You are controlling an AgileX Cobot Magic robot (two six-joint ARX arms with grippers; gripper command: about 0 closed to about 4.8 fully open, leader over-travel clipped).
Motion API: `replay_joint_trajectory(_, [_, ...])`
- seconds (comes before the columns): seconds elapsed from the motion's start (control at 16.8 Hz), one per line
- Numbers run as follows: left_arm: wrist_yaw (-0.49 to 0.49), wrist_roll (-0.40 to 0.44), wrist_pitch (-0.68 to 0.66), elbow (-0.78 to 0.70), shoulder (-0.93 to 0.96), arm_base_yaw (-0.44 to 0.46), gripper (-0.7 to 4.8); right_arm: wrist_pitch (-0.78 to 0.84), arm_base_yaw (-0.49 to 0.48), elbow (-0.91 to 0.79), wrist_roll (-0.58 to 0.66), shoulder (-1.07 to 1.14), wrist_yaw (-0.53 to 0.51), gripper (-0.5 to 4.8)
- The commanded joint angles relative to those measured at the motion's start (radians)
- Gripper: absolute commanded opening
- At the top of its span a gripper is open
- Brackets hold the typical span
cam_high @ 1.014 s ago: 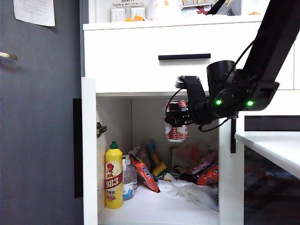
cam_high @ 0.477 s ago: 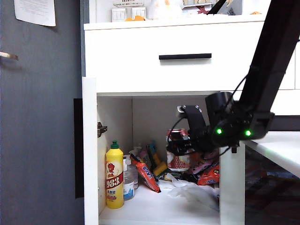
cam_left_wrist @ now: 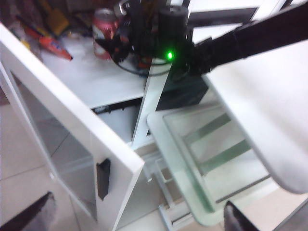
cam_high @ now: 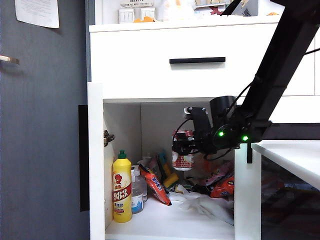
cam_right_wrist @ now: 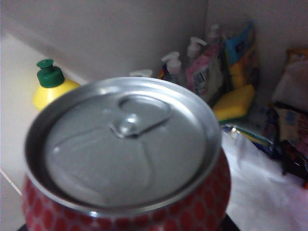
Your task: Open the left door of the white cabinet, pick up a can of beverage from the table on the right, place it inside the cabinet, and finally close the cabinet door.
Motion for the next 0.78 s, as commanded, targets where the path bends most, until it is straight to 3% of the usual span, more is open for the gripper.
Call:
replay_joint_trajectory(0.06, [-0.003,-0.002,0.000,-0.014,0.000,0.001,4.79,0.051,0.020,0.013,0.007,0.014,-0.007,2.07])
replay_joint_trajectory(0.18, [-0.002,-0.002,-0.003,-0.023,0.000,0.001,4.79,0.079,0.033,0.023,0.009,0.034,-0.007,2.07])
replay_joint_trajectory(0.6, [-0.003,0.001,-0.010,-0.024,-0.002,0.001,4.79,-0.098,0.031,0.376,0.032,0.209,-0.007,2.06])
replay_joint_trajectory(0.78, [-0.004,0.002,-0.001,-0.037,-0.002,0.001,4.79,-0.121,0.031,0.383,0.034,0.214,-0.006,2.07])
